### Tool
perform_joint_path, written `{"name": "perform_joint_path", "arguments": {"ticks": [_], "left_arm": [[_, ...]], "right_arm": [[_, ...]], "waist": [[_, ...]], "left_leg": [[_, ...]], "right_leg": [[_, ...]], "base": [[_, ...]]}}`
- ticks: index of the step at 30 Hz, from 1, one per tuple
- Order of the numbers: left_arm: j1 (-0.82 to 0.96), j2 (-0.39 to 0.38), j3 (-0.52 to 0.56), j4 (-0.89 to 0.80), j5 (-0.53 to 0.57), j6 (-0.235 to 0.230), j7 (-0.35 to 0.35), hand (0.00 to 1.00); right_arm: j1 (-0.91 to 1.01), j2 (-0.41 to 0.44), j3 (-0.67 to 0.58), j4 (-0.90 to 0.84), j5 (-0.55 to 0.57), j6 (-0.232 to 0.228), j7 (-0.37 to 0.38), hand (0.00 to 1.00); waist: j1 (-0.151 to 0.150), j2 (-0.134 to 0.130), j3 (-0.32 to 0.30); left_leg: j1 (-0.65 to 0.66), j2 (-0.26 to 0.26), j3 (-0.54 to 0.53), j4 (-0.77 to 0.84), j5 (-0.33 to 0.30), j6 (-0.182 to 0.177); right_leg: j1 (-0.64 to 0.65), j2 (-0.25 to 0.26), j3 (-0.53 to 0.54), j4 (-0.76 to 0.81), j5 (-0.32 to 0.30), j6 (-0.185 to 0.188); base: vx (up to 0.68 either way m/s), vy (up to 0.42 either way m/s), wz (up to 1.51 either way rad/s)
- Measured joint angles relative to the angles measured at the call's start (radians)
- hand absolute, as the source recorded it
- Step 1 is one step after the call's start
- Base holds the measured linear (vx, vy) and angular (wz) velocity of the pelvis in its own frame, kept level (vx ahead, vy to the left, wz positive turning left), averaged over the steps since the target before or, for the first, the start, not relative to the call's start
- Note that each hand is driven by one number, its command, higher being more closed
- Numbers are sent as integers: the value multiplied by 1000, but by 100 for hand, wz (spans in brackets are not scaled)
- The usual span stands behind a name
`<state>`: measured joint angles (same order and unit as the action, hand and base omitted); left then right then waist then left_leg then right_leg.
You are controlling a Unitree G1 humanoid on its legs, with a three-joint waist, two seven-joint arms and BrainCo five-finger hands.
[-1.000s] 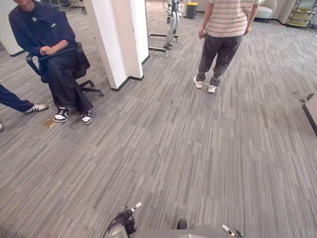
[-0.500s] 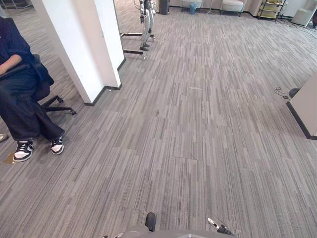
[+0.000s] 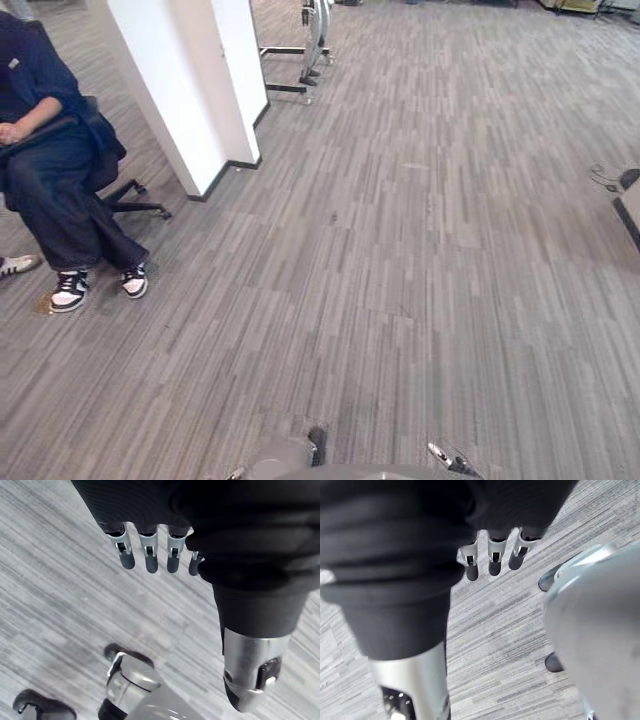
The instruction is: Organize washtable
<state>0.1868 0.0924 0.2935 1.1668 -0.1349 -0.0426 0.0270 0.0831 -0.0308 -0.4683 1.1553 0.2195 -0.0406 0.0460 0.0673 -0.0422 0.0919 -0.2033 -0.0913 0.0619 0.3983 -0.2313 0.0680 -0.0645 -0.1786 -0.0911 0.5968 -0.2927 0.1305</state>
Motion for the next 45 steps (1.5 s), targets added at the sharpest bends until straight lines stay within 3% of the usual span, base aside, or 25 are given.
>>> {"name": "perform_joint_path", "arguments": {"ticks": [1, 3, 6, 8, 10, 12, 14, 15, 16, 17, 20, 21, 23, 25, 27, 28, 29, 31, 32, 34, 36, 38, 41, 43, 45], "left_arm": [[4, 2, 22, 0, 2, 3, -4, 0], [2, 14, 56, -4, 4, 11, -5, 0], [-7, 16, 66, 1, 7, 13, -5, 0], [-46, 8, 78, -6, 30, 12, -8, 0], [-69, -14, 100, -29, 46, 12, -9, 0], [-74, -50, 108, -52, 47, 7, -16, 0], [-103, -76, 158, -51, 46, 5, -20, 0], [-104, -83, 200, -58, 43, 5, -20, 0], [-104, -113, 216, -61, 37, 11, -21, 0], [-104, -117, 210, -71, 30, 10, -28, 0], [-107, -79, 162, -110, 4, -9, -38, 0], [-103, -57, 140, -108, 4, -9, -37, 0], [-71, -51, 133, -106, 4, -8, -33, 0], [-30, -71, 132, -87, 4, -6, -22, 0], [8, -81, 140, -23, 3, 3, -11, 0], [24, -70, 162, -21, 3, 3, -7, 0], [17, -50, 174, -18, 3, 4, -4, 0], [-6, -36, 172, -21, 3, 4, 2, 0], [-8, -31, 171, -24, 4, 4, 2, 0], [-35, -42, 169, -38, 4, 8, 2, 0], [-84, -53, 149, -40, 6, 5, 1, 0], [-147, -54, 98, -42, 18, -2, 1, 0], [-189, -81, 107, -75, 35, -4, 1, 0], [-151, -113, 142, -75, 35, -4, 3, 0], [-121, -105, 179, -70, 35, -4, 2, 0]], "right_arm": [[0, 5, 12, -25, -2, -5, 8, 0], [-1, 13, 1, -21, -2, -5, 15, 0], [24, 11, -64, -11, -3, -4, 16, 0], [52, 23, -132, 30, -4, 11, 12, 0], [94, 34, -177, 30, -2, 24, 2, 0], [131, 30, -207, 22, -3, 34, -5, 0], [140, 41, -245, 17, -3, 32, -7, 0], [148, 50, -245, -4, -3, 30, -5, 0], [137, 29, -243, -31, 7, 28, -7, 0], [126, 18, -202, -49, 8, 25, -8, 0], [19, 2, -70, -43, 36, 24, -9, 0], [-25, -3, -27, -39, 36, 18, -8, 0], [-154, -2, 16, -16, 38, -2, -7, 0], [-195, -5, 46, -17, 40, -25, -6, 0], [-186, 2, 77, -11, 42, -32, -6, 0], [-155, 16, 76, -17, 40, -33, -5, 0], [-130, 20, 66, -15, 37, -32, -6, 0], [-102, 21, 0, -7, 36, -28, -5, 0], [-94, 19, -5, -5, 36, -22, -5, 0], [-34, 11, -22, -3, 30, -20, 5, 0], [-1, 5, -85, -9, 30, -18, 13, 0], [30, 2, -116, -11, 26, -12, 13, 0], [74, 20, -135, -7, 29, 6, 9, 0], [105, 8, -134, -7, 27, 21, -2, 0], [112, 10, -145, -2, 27, 28, -3, 0]], "waist": [[-5, -3, 4], [-5, -34, 13], [-25, -30, 13], [-33, -24, 15], [-41, -2, 14], [-83, 51, -11], [-82, 56, -26], [-77, 50, -30], [-67, 100, -26], [-52, 101, -22], [-4, 47, 26], [4, 42, 30], [39, 20, 35], [68, 54, 20], [83, 61, 2], [83, 24, -20], [81, -15, -11], [63, -38, 4], [50, -38, 7], [25, 2, 21], [13, 25, 16], [-15, 29, 20], [-28, 19, 10], [-44, 54, -17], [-61, 53, -43]], "left_leg": [[38, 4, 15, -22, -13, 17], [143, 13, 35, -98, -18, 20], [285, 32, 42, -234, -21, 9], [354, 24, 41, -311, -37, -4], [408, 28, 11, -323, -86, -13], [452, 93, -27, -301, -138, -78], [412, 123, -39, -75, -151, -88], [330, 129, -36, 221, -137, -103], [240, 176, -45, 454, -31, -107], [166, 188, -35, 623, 58, -107], [-41, 188, -58, 816, 0, -83], [-111, 180, -63, 747, -23, -88], [-226, 151, -54, 321, -21, -91], [-238, 145, -92, -101, 91, -113], [-245, 122, -81, -36, 236, -107], [-240, 103, -40, 10, 244, -79], [-201, 55, -16, 32, 179, -46], [-110, 1, -13, 31, 126, -6], [-69, -10, -16, 29, 107, 2], [147, -8, -52, -60, 65, 23], [267, 14, -86, -153, 49, 30], [369, 43, -132, -226, 12, 26], [420, 57, -185, -197, -113, 5], [495, 116, -207, -196, -170, -19], [416, 134, -228, 100, -179, -46]], "right_leg": [[-129, -17, -5, 243, 60, -39], [-226, -13, -59, 343, 46, -59], [-288, 0, -248, 74, 50, -71], [-312, 34, -312, -268, 162, -77], [-321, 68, -312, -339, 211, -86], [-324, 111, -349, -279, 234, -138], [-286, 194, -377, -296, 259, -200], [-219, 252, -382, -377, 295, -287], [-172, 291, -374, -357, 240, -332], [-137, 299, -331, -334, 186, -319], [86, 275, -237, -374, 93, -270], [143, 259, -213, -407, 79, -256], [256, 204, -141, -463, 50, -205], [337, 190, -93, -514, 31, -181], [404, 160, -43, -492, -1, -183], [372, 109, -27, -373, -6, -176], [287, 46, -1, -119, 27, -133], [138, -3, 58, 270, 208, -73], [99, -17, 58, 371, 234, -59], [-26, -16, -1, 540, 183, -112], [-136, 25, -55, 451, 103, -111], [-207, 40, -153, 148, 81, -105], [-264, 40, -143, -364, 197, -79], [-285, 72, -149, -344, 215, -86], [-252, 106, -127, -311, 358, -134]], "base": [[232, 82, -56], [313, 64, -49], [347, 48, -13], [472, -17, 9], [431, -127, 27], [596, -292, 63], [609, -354, 9], [427, -317, -35], [534, -281, -52], [680, -264, -60], [335, -241, -55], [-104, -64, -54], [-201, 53, -79], [22, 184, -84], [601, 129, -60], [905, 51, -10], [886, 42, 1], [588, 77, 31], [451, 31, 33], [250, -28, 19], [-27, -17, 33], [-247, 48, 64], [-77, 50, 47], [538, -389, 37], [548, -450, 34]]}}
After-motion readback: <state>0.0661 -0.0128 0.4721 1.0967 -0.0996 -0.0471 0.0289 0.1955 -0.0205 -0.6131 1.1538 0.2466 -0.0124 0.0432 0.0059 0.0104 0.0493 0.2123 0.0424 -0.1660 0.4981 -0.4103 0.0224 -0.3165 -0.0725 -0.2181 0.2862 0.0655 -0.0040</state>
